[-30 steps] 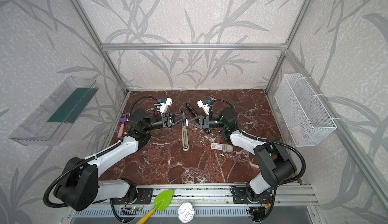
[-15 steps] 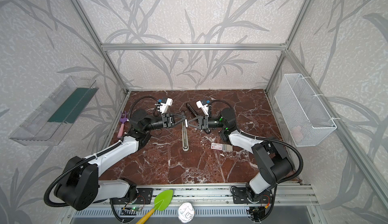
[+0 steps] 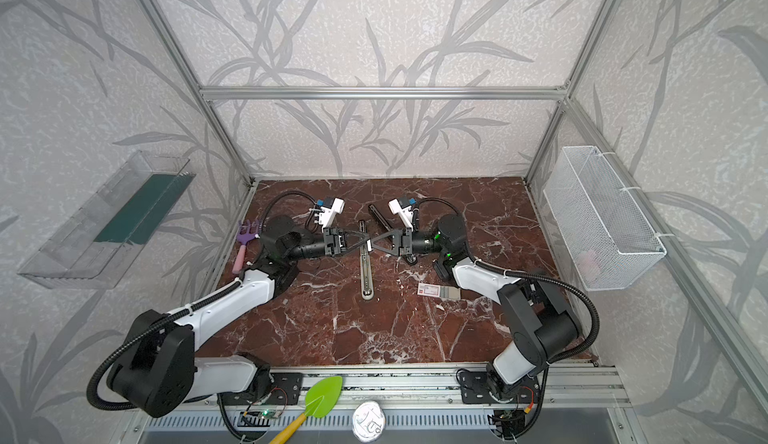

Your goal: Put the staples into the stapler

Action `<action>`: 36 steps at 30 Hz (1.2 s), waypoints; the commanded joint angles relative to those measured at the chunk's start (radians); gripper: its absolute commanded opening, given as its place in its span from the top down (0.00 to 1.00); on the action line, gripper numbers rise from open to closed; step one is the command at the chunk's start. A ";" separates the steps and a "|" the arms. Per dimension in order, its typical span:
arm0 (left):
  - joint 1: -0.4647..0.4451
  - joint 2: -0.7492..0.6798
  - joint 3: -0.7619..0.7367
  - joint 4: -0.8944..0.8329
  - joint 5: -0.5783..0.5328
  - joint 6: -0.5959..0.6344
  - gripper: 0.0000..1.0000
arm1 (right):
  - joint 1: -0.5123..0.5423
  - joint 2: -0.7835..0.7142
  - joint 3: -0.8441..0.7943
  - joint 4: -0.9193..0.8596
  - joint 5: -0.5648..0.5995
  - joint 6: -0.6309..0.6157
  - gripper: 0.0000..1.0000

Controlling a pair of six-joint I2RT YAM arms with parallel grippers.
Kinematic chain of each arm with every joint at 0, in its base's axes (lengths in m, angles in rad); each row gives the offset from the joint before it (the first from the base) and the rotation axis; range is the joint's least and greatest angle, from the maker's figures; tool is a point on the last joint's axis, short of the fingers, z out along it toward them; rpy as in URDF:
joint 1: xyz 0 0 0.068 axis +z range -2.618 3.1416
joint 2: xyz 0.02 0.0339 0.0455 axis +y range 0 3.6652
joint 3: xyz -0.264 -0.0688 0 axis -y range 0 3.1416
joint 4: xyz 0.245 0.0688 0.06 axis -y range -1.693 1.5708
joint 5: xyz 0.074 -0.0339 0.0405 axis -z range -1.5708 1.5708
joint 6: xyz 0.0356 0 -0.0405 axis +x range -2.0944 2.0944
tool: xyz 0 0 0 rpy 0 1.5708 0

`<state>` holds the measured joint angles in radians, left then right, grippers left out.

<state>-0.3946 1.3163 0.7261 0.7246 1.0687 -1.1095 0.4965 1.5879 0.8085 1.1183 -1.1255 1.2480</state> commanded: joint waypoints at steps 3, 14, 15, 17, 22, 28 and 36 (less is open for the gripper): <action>-0.004 -0.023 0.010 0.022 0.021 0.004 0.71 | -0.003 0.007 0.002 0.019 0.005 -0.013 1.00; -0.007 -0.023 0.011 0.034 0.027 -0.007 0.78 | -0.005 0.013 -0.002 -0.001 0.003 -0.023 1.00; -0.008 -0.022 0.010 0.035 0.025 -0.007 0.79 | -0.006 0.013 -0.002 -0.004 0.003 -0.025 1.00; -0.009 -0.021 0.013 0.035 0.027 -0.007 0.81 | -0.005 0.015 0.001 -0.013 0.003 -0.028 1.00; -0.009 -0.022 0.013 0.038 0.027 -0.007 0.83 | -0.005 0.014 0.001 -0.019 0.003 -0.030 1.00; -0.009 -0.023 0.016 0.035 0.025 -0.007 0.85 | -0.010 0.022 -0.002 -0.031 0.006 -0.033 1.00; -0.009 -0.024 0.017 0.011 0.019 0.010 0.85 | -0.020 0.021 -0.008 -0.043 0.013 -0.035 0.87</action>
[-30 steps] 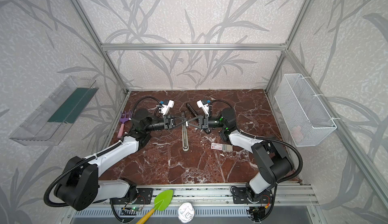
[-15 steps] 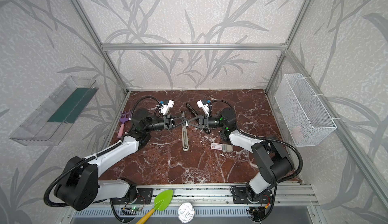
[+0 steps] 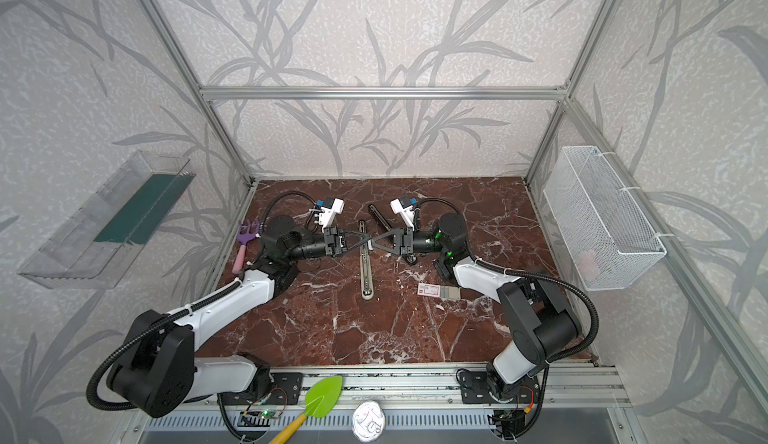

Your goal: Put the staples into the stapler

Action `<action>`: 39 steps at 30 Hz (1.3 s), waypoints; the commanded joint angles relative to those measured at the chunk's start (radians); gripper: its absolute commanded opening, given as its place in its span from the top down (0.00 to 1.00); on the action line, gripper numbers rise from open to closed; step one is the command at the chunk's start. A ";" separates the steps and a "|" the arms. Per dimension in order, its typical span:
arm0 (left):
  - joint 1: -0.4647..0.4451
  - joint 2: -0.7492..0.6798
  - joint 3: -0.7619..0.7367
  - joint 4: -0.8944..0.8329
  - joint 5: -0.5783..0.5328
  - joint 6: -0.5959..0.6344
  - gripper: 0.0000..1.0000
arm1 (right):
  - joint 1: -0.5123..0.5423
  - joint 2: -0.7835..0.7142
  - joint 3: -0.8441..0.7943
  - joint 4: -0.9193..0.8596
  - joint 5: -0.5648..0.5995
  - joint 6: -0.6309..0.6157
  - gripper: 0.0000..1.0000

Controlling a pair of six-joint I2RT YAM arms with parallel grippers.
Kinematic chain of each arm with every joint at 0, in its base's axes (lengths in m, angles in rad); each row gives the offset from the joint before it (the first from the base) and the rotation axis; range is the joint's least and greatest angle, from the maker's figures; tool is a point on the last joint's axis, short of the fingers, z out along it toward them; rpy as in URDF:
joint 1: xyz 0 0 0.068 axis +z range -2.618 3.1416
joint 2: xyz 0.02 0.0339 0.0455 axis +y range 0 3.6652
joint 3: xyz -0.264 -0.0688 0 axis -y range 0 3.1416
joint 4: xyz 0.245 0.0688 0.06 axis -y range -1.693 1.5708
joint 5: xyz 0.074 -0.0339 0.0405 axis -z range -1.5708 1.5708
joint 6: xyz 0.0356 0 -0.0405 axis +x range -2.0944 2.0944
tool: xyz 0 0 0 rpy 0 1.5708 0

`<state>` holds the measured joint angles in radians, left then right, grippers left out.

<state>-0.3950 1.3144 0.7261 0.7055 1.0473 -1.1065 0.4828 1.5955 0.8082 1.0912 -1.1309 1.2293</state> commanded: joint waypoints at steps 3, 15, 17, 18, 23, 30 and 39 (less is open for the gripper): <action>-0.008 -0.024 0.018 0.009 0.036 0.022 0.85 | -0.013 0.007 -0.012 -0.014 0.019 -0.014 0.83; -0.008 -0.027 0.029 -0.069 0.020 0.074 0.85 | -0.036 -0.004 -0.030 -0.004 0.023 -0.004 0.77; -0.008 -0.034 0.033 -0.117 0.009 0.106 0.85 | -0.047 -0.011 -0.037 0.001 0.022 -0.001 0.75; -0.008 -0.037 0.037 -0.148 0.005 0.124 0.86 | -0.051 -0.015 -0.038 -0.002 0.022 -0.002 0.74; -0.004 -0.062 0.073 -0.382 -0.062 0.261 0.85 | -0.094 -0.048 -0.061 -0.091 0.035 -0.055 0.74; -0.005 -0.042 0.195 -0.891 -0.350 0.484 0.84 | -0.107 -0.186 -0.013 -0.863 0.235 -0.541 0.73; -0.010 0.039 0.247 -1.027 -0.552 0.491 0.83 | 0.018 -0.055 0.046 -1.188 0.539 -0.775 0.75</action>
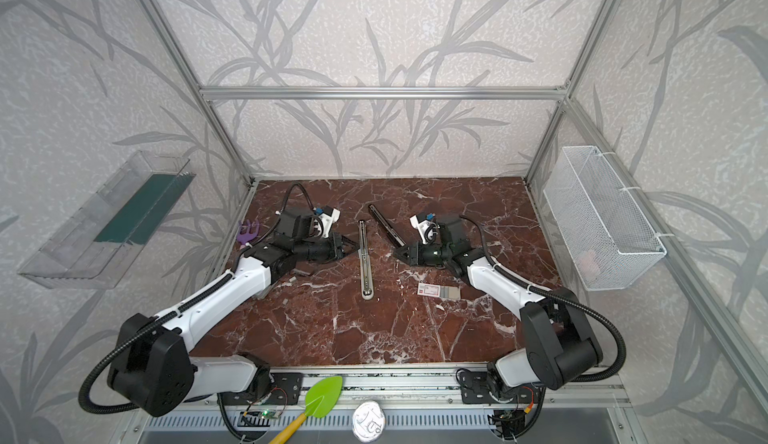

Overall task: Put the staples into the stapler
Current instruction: 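Lower the left gripper to the cream stapler while the right lowers to the black one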

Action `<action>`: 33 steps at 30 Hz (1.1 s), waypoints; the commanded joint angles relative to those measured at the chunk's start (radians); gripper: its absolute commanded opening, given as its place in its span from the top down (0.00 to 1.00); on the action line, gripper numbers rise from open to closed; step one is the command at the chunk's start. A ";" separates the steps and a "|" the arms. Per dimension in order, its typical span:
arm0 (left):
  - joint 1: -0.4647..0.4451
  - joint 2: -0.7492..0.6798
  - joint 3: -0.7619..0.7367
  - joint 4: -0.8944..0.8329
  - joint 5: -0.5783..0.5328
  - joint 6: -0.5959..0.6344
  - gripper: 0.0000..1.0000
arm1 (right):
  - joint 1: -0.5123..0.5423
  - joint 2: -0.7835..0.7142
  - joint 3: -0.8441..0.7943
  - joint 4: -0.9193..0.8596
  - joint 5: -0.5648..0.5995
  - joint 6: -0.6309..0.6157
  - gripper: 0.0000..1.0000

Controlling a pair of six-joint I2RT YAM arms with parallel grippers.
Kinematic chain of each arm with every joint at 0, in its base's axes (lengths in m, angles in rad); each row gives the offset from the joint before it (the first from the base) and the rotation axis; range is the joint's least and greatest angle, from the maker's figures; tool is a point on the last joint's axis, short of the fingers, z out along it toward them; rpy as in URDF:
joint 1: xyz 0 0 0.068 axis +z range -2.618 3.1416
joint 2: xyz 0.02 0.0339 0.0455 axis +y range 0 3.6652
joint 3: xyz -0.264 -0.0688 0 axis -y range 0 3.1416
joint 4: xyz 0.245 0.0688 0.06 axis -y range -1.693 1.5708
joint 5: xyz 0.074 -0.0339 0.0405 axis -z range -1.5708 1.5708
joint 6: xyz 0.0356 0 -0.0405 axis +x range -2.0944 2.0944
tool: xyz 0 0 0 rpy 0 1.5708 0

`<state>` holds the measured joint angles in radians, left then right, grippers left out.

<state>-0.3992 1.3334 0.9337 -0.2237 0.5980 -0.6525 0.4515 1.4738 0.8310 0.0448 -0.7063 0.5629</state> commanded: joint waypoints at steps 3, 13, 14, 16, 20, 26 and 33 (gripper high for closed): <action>-0.012 0.044 0.066 -0.149 -0.169 0.036 0.83 | 0.093 0.164 0.019 -0.054 0.123 -0.066 0.76; -0.038 0.129 0.136 -0.256 -0.301 0.045 0.84 | 0.188 0.394 0.079 0.140 0.118 0.038 0.77; -0.041 0.139 0.144 -0.266 -0.304 0.046 0.83 | 0.194 0.405 0.084 0.154 0.115 0.047 0.77; -0.046 0.158 0.159 -0.278 -0.311 0.045 0.83 | 0.207 0.425 0.100 0.163 0.104 0.055 0.78; -0.073 0.199 0.196 -0.303 -0.343 0.057 0.83 | 0.240 0.462 0.132 0.167 0.092 0.058 0.78; -0.110 0.272 0.261 -0.354 -0.390 0.061 0.83 | 0.235 0.457 0.101 0.213 0.079 0.068 0.78; -0.170 0.362 0.362 -0.437 -0.514 0.052 0.84 | 0.170 0.314 -0.017 0.170 0.137 0.039 0.78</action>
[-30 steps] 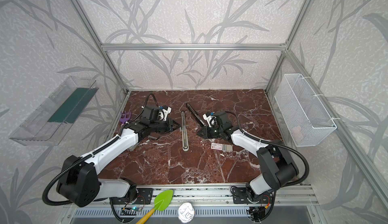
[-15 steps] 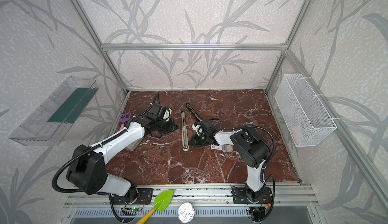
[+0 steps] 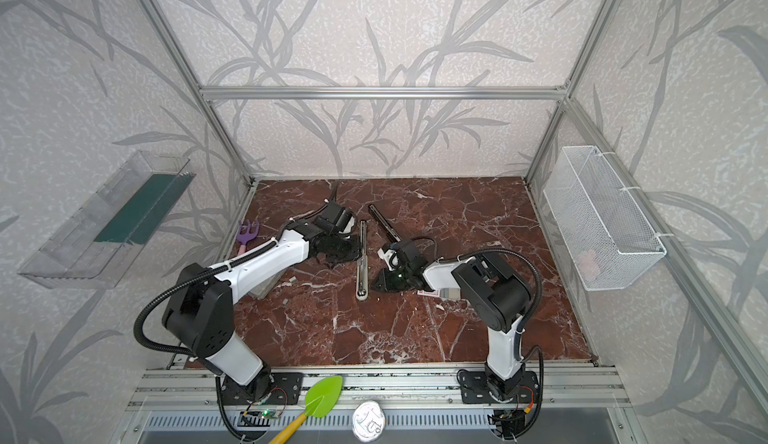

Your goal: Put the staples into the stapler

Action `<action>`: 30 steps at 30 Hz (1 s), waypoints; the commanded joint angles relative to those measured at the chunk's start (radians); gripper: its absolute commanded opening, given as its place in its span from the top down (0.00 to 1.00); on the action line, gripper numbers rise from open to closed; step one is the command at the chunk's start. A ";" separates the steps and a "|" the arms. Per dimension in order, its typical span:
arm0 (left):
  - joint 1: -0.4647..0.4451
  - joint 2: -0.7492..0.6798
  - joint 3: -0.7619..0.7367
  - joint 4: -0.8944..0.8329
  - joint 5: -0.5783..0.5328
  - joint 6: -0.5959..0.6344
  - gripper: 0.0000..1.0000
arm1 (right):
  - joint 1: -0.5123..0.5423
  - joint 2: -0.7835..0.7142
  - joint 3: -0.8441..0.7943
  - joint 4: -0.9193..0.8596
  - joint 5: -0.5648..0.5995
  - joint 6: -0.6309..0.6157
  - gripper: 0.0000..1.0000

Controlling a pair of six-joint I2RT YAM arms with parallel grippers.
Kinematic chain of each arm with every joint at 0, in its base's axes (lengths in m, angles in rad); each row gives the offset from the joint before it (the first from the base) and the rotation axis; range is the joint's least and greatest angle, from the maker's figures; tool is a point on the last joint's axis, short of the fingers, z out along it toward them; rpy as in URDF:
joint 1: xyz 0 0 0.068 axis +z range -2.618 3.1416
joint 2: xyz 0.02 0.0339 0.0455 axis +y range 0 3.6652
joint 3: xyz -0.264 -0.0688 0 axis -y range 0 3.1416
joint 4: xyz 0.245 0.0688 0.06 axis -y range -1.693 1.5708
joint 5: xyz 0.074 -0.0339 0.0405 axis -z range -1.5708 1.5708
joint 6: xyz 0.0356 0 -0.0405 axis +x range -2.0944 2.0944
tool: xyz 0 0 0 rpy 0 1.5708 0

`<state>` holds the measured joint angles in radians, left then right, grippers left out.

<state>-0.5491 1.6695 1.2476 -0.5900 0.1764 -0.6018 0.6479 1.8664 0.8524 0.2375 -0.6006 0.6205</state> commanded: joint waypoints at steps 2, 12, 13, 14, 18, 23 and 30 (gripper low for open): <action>-0.036 0.049 0.068 -0.084 -0.129 -0.012 0.84 | -0.041 -0.126 -0.066 -0.044 0.052 -0.034 0.79; -0.090 0.136 0.143 -0.151 -0.304 -0.053 0.84 | -0.077 -0.273 -0.129 -0.106 0.109 -0.077 0.79; -0.093 0.140 0.145 -0.152 -0.317 -0.057 0.84 | -0.077 -0.280 -0.131 -0.107 0.110 -0.079 0.79; -0.095 0.146 0.145 -0.151 -0.327 -0.061 0.84 | -0.077 -0.285 -0.133 -0.108 0.111 -0.078 0.79; -0.100 0.172 0.158 -0.145 -0.339 -0.069 0.84 | -0.080 -0.310 -0.141 -0.114 0.117 -0.080 0.79; -0.101 0.206 0.181 -0.139 -0.344 -0.079 0.85 | -0.088 -0.336 -0.151 -0.126 0.125 -0.085 0.79; -0.104 0.239 0.200 -0.134 -0.344 -0.087 0.85 | -0.100 -0.350 -0.162 -0.129 0.125 -0.086 0.79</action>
<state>-0.6472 1.8931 1.4178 -0.7052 -0.1341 -0.6670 0.5526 1.5383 0.7063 0.1280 -0.4854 0.5484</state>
